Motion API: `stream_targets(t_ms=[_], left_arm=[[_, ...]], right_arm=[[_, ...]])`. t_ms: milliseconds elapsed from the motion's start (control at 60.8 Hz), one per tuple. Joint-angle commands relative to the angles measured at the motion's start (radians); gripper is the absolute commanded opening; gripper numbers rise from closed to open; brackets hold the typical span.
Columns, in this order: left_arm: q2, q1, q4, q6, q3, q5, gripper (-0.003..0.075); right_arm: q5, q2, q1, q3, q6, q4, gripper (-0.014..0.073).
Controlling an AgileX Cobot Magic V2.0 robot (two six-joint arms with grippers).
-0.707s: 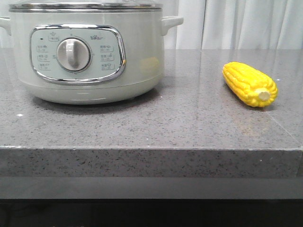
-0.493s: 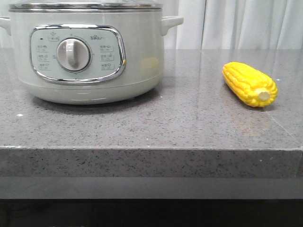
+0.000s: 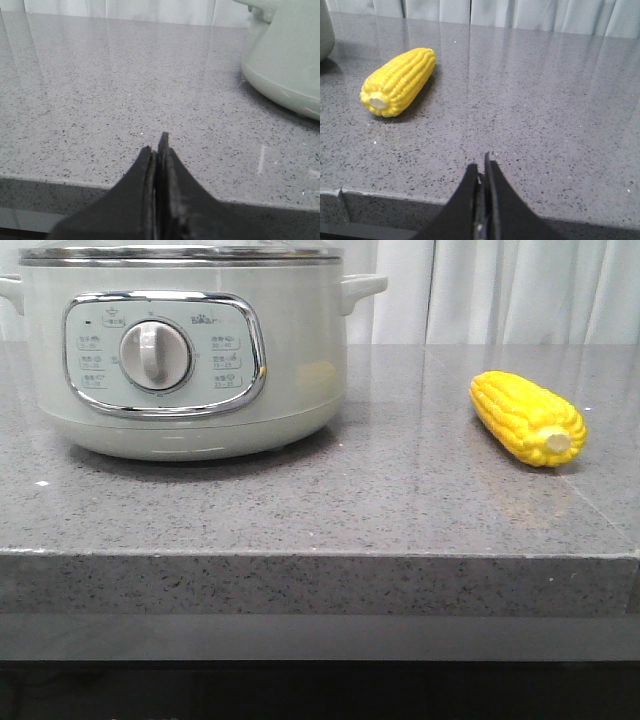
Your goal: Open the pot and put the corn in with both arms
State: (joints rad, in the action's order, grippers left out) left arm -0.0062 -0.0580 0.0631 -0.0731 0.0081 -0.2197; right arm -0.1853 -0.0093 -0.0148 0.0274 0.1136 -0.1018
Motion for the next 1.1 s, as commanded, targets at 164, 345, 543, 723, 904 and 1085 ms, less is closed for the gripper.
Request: stream_targets(t_ms=[164, 345, 543, 723, 904, 1085], left_arm=[[-0.023, 0.000, 0.010, 0.005, -0.001, 0.084, -0.0018], [-0.023, 0.000, 0.010, 0.005, -0.001, 0.084, -0.0018], [-0.023, 0.000, 0.010, 0.005, -0.001, 0.087, -0.0018], [-0.023, 0.000, 0.012, 0.005, -0.001, 0.124, -0.0019], [-0.018, 0.000, 0.012, 0.005, -0.069, 0.197, -0.0019], [0.079, 0.000, 0.010, 0.005, -0.331, -0.010, -0.0019]], right_arm=[[0.075, -0.019, 0.006, -0.002, 0.003, 0.009, -0.0060], [0.075, -0.019, 0.006, -0.002, 0.003, 0.009, -0.0060], [0.075, -0.019, 0.006, -0.002, 0.003, 0.009, -0.0060], [0.076, -0.019, 0.006, -0.002, 0.003, 0.009, -0.0060], [0.089, -0.018, 0.005, -0.051, 0.003, 0.009, -0.0060], [-0.078, 0.021, 0.005, -0.264, 0.003, 0.009, -0.0060]])
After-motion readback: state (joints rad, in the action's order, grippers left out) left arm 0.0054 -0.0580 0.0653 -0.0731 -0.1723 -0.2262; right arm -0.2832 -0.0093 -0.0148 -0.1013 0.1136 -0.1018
